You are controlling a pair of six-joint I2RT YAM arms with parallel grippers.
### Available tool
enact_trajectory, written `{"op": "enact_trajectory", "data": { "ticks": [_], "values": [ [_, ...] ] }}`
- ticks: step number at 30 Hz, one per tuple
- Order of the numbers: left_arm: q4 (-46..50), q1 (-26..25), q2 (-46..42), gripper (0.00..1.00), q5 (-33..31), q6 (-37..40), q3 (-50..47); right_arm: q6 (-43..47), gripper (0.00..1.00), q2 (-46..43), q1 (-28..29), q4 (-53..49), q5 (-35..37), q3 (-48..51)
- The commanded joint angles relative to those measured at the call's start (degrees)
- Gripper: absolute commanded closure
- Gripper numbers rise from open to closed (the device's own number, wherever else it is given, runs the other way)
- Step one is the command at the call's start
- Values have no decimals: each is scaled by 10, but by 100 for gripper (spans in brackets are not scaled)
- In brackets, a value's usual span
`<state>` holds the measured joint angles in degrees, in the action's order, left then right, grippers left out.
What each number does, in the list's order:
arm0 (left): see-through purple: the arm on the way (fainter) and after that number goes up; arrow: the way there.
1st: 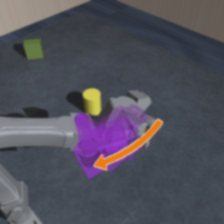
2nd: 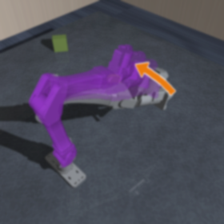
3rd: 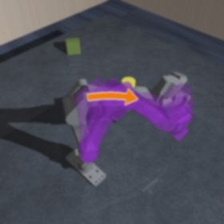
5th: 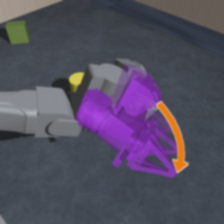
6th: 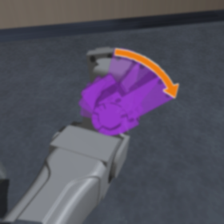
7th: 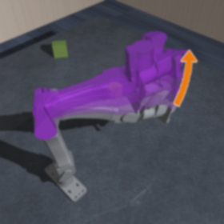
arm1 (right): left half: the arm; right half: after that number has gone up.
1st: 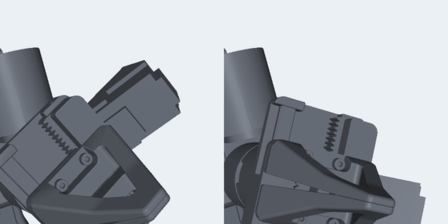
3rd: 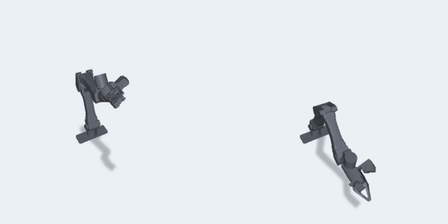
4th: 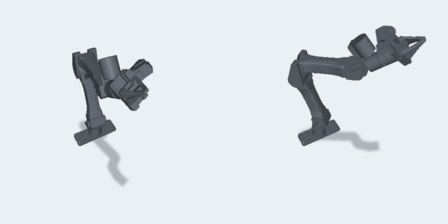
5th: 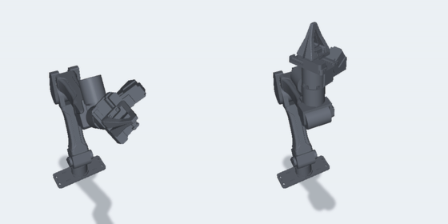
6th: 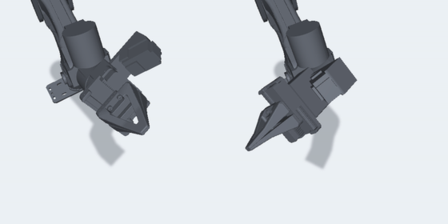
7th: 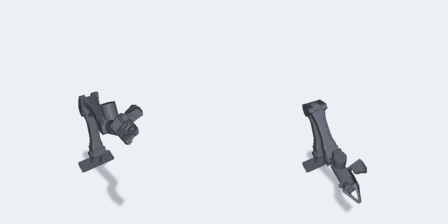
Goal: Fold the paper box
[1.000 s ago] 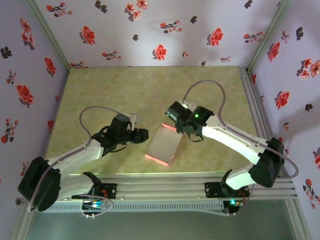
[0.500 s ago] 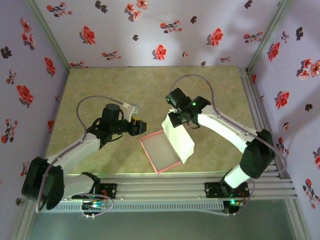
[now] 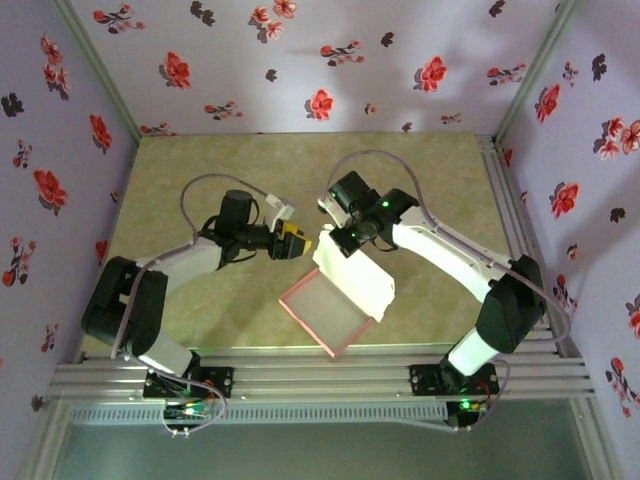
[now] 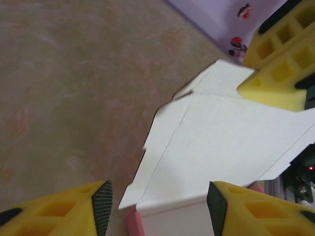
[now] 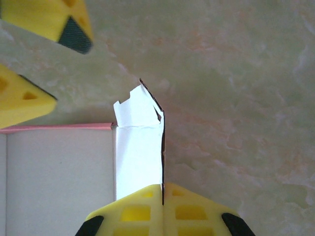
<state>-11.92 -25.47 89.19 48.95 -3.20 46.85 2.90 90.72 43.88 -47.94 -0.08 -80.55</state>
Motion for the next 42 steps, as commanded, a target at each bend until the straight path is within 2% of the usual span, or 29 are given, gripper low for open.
{"op": "enact_trajectory", "data": {
  "ticks": [1, 8, 17, 28, 33, 37, 41, 42],
  "values": [
    [-48, 3, 19, 43, 72, 31, 20, 24, 100, -6, 4, -27, -31, -21],
    [-73, 3, 55, 44, 133, 36, 37, 33, 100, 7, 4, -40, -52, -43],
    [-82, 2, 85, 45, 135, 39, 56, 34, 100, 20, 4, -47, -69, -52],
    [-64, -4, 85, 66, 152, 41, 55, 35, 100, 37, 1, -39, -67, -55],
    [-14, -18, 81, 76, 111, 65, 66, 29, 100, 41, 1, -36, -55, -56],
    [29, -38, 62, 86, 51, 92, 72, 22, 100, 42, 1, -31, -49, -56],
    [34, -51, 45, 100, -10, 89, 68, 8, 100, 45, 0, -28, -41, -57],
    [36, -55, 39, 100, -28, 90, 65, -2, 100, 45, 0, -24, -37, -56]
  ]
}}
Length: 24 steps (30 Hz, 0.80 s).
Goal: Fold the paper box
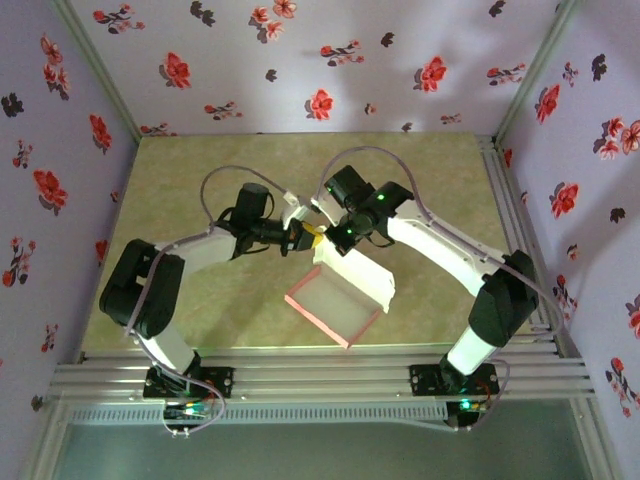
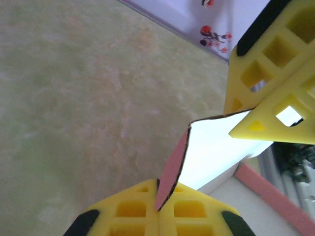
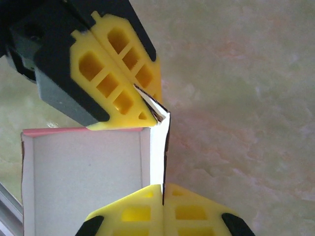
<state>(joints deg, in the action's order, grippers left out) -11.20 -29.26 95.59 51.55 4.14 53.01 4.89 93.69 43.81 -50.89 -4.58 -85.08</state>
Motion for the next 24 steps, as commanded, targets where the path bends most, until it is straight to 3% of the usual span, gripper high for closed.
{"op": "enact_trajectory", "data": {
  "ticks": [1, 6, 11, 15, 24],
  "values": [
    [29, -21, -32, 100, -71, 19, -1, -32, 97, 14, 0, 8, 11, -10],
    [3, -44, -72, 100, -167, 23, -41, -103, 65, -17, -2, 38, 24, 18],
    [-13, -47, -103, 100, -215, 8, -74, -161, 52, -83, -20, 56, 28, 93],
    [-17, -47, -120, 100, -221, 0, -90, -206, 45, -165, -55, 77, 21, 184],
    [-5, -47, -131, 100, -227, -2, -96, -267, 45, -345, -101, 54, -8, 321]
  ]
}}
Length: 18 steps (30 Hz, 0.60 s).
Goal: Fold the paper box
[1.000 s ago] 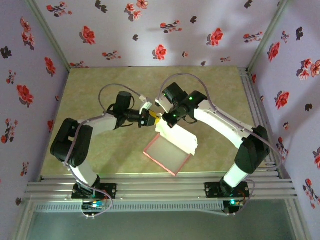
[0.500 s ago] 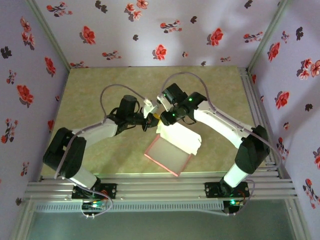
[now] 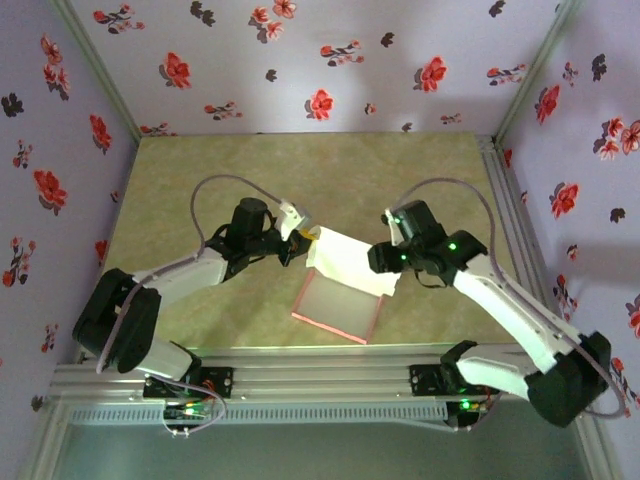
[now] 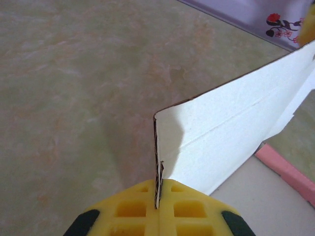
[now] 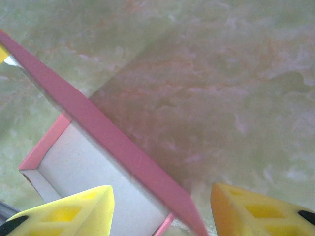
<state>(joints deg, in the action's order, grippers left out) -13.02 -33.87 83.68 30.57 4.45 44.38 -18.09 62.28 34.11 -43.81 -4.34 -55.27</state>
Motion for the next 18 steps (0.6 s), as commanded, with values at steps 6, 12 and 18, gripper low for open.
{"op": "enact_trajectory", "data": {
  "ticks": [6, 12, 18],
  "values": [
    [13, -1, -15, 100, -20, -8, -13, -54, 50, -53, -6, -38, 4, 50],
    [13, -1, -18, 100, -23, -10, -19, -48, 64, -42, -7, -46, 13, 50],
    [12, -1, -19, 100, -26, -10, -23, -46, 65, -38, -7, -65, 10, 50]
  ]
}}
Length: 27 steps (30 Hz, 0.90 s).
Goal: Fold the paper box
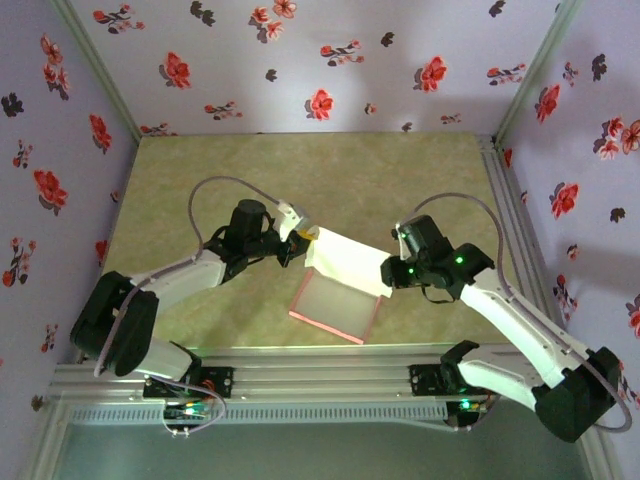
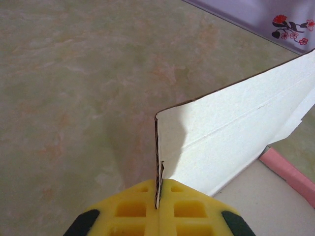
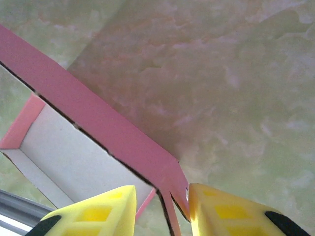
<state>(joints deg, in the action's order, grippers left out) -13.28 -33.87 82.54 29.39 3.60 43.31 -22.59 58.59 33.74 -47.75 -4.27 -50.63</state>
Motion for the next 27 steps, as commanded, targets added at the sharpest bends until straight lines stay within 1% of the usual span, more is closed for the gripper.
{"op": "enact_trajectory", "data": {
  "ticks": [1, 4, 7, 10, 13, 14, 16, 18, 23, 27],
  "values": [
    [13, -1, -8, 100, -14, -2, -14, -2, 65, -2, -4, -28, 11, 4],
    [10, -1, -7, 100, -14, -3, -15, -2, 67, -5, -4, -28, 13, 9],
    [9, 0, -7, 100, -12, -7, -16, -4, 73, -4, -4, -19, 13, 11],
    [8, -1, -12, 100, -12, -16, -15, -9, 82, 2, -3, 1, 12, 11],
    [15, -2, -18, 100, -22, -49, -8, -22, 89, 12, -3, 25, 23, 11],
    [11, -5, -23, 100, -35, -81, -8, -36, 93, 14, 0, 34, 38, 12],
    [7, -18, -31, 100, -72, -132, -4, -65, 97, 18, 14, 48, 80, 9],
    [2, -42, -42, 100, -131, -173, -5, -93, 99, 22, 41, 67, 136, 4],
    [-39, -93, -48, 100, -280, -250, -18, -135, 100, 53, 101, 112, 268, -9],
    [-108, -106, -39, 100, -367, -285, -38, -145, 100, 66, 117, 168, 340, -3]
  ]
}}
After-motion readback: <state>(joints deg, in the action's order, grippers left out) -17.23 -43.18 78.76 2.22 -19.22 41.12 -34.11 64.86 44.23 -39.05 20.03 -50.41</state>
